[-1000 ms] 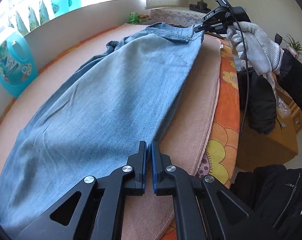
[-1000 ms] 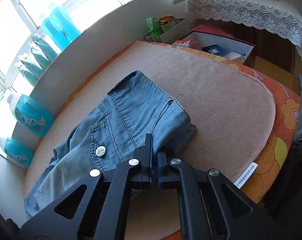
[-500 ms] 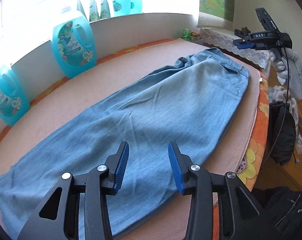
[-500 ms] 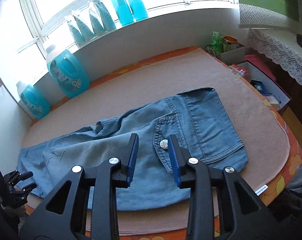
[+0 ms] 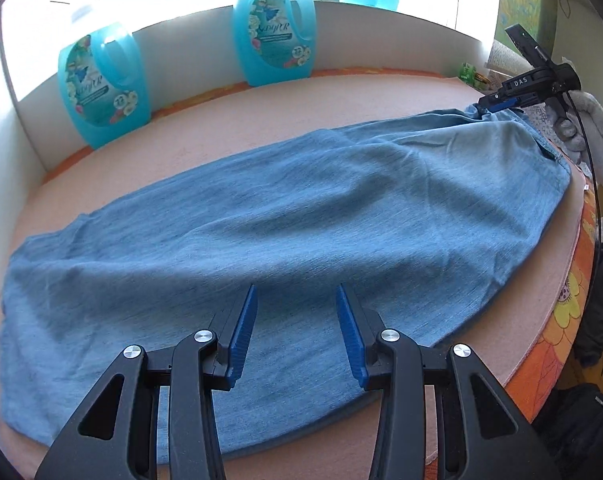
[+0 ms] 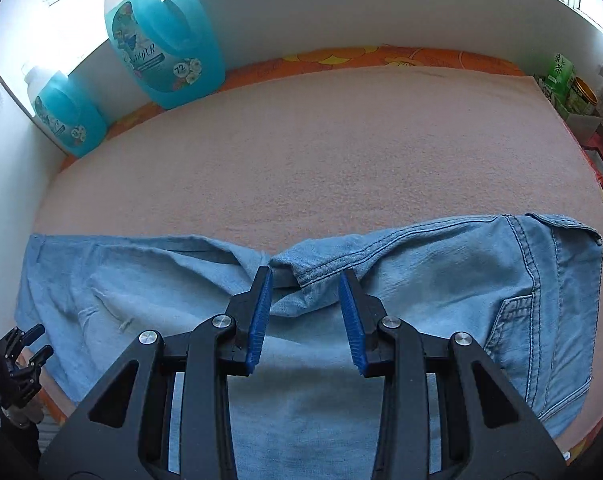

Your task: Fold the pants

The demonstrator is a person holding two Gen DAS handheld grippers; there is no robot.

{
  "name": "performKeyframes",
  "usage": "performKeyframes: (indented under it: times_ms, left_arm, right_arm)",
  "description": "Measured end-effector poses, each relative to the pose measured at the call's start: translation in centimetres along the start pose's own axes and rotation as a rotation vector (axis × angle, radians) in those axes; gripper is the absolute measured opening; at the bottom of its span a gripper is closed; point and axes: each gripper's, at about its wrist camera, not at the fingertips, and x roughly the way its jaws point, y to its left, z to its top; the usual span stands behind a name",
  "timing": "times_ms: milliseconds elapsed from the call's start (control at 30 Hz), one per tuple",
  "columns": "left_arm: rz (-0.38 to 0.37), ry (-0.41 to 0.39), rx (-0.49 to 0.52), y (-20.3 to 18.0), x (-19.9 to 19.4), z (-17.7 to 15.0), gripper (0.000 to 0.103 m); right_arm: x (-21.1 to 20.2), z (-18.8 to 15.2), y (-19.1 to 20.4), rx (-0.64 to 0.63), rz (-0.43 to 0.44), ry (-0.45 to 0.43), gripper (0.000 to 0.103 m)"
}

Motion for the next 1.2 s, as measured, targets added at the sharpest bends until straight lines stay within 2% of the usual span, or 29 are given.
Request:
performKeyframes:
  times_ms: [133, 200, 233, 267, 467, 600, 767, 867, 933, 1000, 1100, 1200]
  left_arm:
    - [0.013, -0.002, -0.045, 1.7, 0.0, -0.7, 0.039]
    - [0.009, 0.001, -0.060, 2.4, 0.3, -1.0, 0.039]
    - [0.007, 0.008, -0.063, 2.5, 0.5, -1.1, 0.039]
    - [0.005, 0.012, -0.061, 2.5, 0.7, -1.2, 0.040]
    - [-0.011, -0.003, -0.061, 2.5, 0.8, -1.5, 0.040]
    - [-0.016, -0.003, -0.064, 2.6, 0.8, -1.5, 0.040]
    - [-0.011, -0.007, -0.057, 2.3, 0.7, -1.6, 0.040]
    - [-0.008, -0.008, -0.050, 2.1, 0.5, -1.7, 0.040]
    - [-0.004, -0.009, -0.045, 2.0, 0.5, -1.8, 0.040]
    - [-0.002, -0.009, -0.041, 2.0, 0.4, -1.8, 0.041]
    - [0.020, -0.014, -0.065, 2.7, -0.1, -2.0, 0.040]
    - [0.053, -0.034, -0.112, 4.1, -1.1, -2.3, 0.040]
  right_arm:
    - [1.1, 0.3, 0.3, -0.009, -0.080, 0.017, 0.035]
    - [1.2, 0.4, 0.3, -0.004, -0.085, 0.016, 0.026]
    - [1.3, 0.3, 0.3, -0.002, -0.085, 0.019, 0.014]
    - [1.3, 0.4, 0.4, -0.002, -0.090, 0.015, 0.010]
    - [0.0, 2.5, 1.2, -0.040, -0.132, -0.047, 0.007]
    - [1.9, 5.7, 1.0, -0.019, -0.152, -0.046, 0.006]
    - [6.3, 7.0, 0.8, -0.017, -0.214, 0.016, 0.005]
    - [7.2, 7.2, -0.2, 0.052, -0.178, 0.022, 0.005]
    - [7.1, 7.4, -0.8, 0.097, -0.146, 0.023, 0.005]
    - [6.4, 7.3, -0.5, 0.082, -0.149, 0.018, 0.005]
    - [3.9, 6.8, 1.3, -0.006, -0.199, -0.046, 0.013]
    - [1.5, 6.4, 4.6, -0.108, -0.134, -0.101, 0.025]
